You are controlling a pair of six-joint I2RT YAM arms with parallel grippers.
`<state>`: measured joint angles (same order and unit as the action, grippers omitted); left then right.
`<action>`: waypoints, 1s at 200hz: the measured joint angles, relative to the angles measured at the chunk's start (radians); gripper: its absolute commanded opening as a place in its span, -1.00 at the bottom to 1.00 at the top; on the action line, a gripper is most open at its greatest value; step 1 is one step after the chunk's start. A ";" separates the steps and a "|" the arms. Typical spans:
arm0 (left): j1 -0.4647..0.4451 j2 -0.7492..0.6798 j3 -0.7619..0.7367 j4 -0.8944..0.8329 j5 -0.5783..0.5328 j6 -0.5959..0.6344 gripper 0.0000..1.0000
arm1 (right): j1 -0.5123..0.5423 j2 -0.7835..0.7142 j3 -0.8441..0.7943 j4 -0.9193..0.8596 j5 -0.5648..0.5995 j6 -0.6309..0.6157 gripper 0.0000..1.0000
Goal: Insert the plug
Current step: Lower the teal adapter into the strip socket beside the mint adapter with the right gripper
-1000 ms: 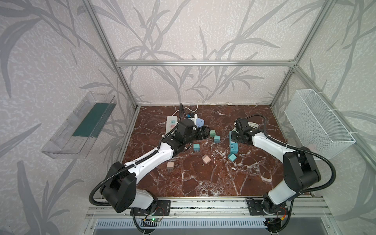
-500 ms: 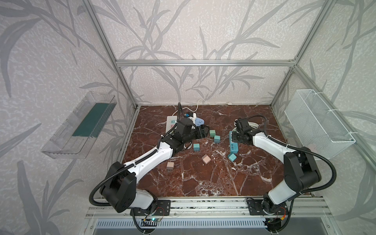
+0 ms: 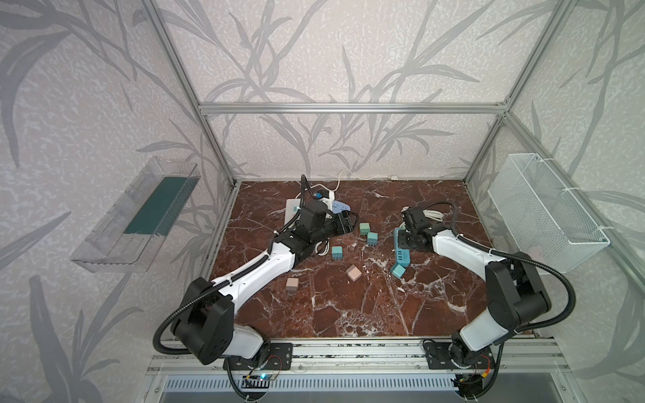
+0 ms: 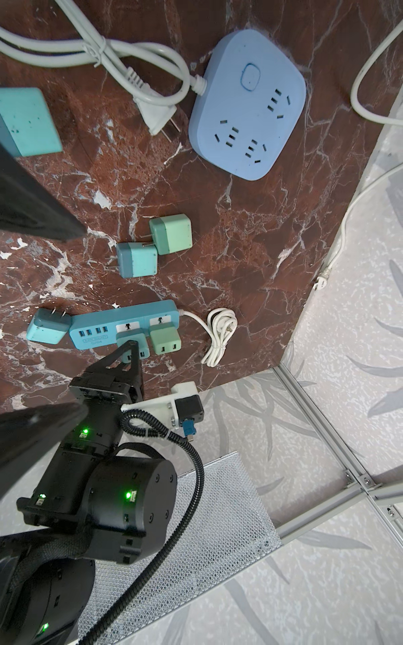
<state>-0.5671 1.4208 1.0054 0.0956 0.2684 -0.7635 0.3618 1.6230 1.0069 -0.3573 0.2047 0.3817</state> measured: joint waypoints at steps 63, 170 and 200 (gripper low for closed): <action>0.016 0.000 -0.001 0.011 0.010 -0.009 0.47 | 0.002 0.026 -0.010 0.071 0.025 0.018 -1.00; 0.040 0.000 -0.011 0.037 0.021 -0.019 0.45 | -0.040 0.101 0.076 0.075 0.021 0.011 -0.45; 0.040 0.000 -0.014 0.045 0.022 -0.019 0.45 | -0.046 0.100 0.080 0.020 -0.020 0.005 0.00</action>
<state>-0.5270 1.4208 0.9916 0.1410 0.2901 -0.7822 0.3157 1.7233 1.0870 -0.3370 0.1844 0.3866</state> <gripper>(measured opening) 0.726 0.437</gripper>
